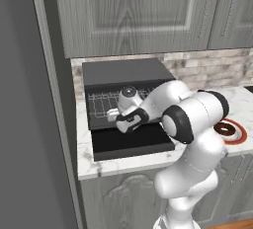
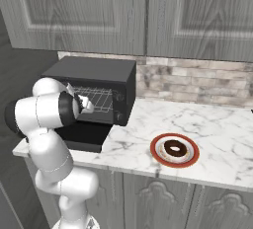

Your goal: Pick up the bagel from the plate, place it on the toaster oven rack, close the door, and set the timer.

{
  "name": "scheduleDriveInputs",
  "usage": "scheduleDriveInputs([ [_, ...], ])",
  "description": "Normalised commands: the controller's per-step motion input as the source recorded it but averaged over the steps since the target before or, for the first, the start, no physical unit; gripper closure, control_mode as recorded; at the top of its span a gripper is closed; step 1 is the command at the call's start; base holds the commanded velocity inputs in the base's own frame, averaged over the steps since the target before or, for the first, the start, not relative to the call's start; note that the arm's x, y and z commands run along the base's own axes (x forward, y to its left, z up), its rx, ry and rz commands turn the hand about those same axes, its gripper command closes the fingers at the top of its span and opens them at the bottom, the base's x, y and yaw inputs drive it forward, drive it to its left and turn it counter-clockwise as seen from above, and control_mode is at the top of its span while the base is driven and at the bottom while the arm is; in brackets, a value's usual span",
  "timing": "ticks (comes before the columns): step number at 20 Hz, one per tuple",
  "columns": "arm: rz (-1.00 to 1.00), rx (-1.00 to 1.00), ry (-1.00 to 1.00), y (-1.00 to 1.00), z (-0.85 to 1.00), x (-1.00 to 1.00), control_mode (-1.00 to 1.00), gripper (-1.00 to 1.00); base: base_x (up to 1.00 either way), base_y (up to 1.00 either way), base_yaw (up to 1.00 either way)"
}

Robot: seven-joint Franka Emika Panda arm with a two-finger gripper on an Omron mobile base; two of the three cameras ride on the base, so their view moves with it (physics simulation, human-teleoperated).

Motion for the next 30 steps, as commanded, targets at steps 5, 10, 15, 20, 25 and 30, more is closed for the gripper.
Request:
scheduleDriveInputs([
  [5, 0.0, 0.0, 0.0, 0.0, -0.17, -0.65, -1.0, 1.0, 0.0, 0.0, 0.0],
  [10, 0.0, 0.0, 0.0, 0.0, -0.2, -0.84, -1.0, 1.0, 0.0, 0.0, 0.0],
  [15, 0.0, 0.0, 0.0, 0.0, -0.18, -0.9, -1.0, 1.0, 0.0, 0.0, 0.0],
  [20, 0.0, 0.0, 0.03, 0.0, -0.1, -0.64, -1.0, -1.0, 0.0, 0.0, 0.0],
  [25, -0.03, 0.02, 0.02, -0.03, 0.3, -0.35, -1.0, -1.0, 0.0, 0.0, 0.0],
  [30, -0.04, 0.11, 0.0, -0.15, 0.98, -0.62, -1.0, -1.0, 0.0, 0.0, 0.0],
])
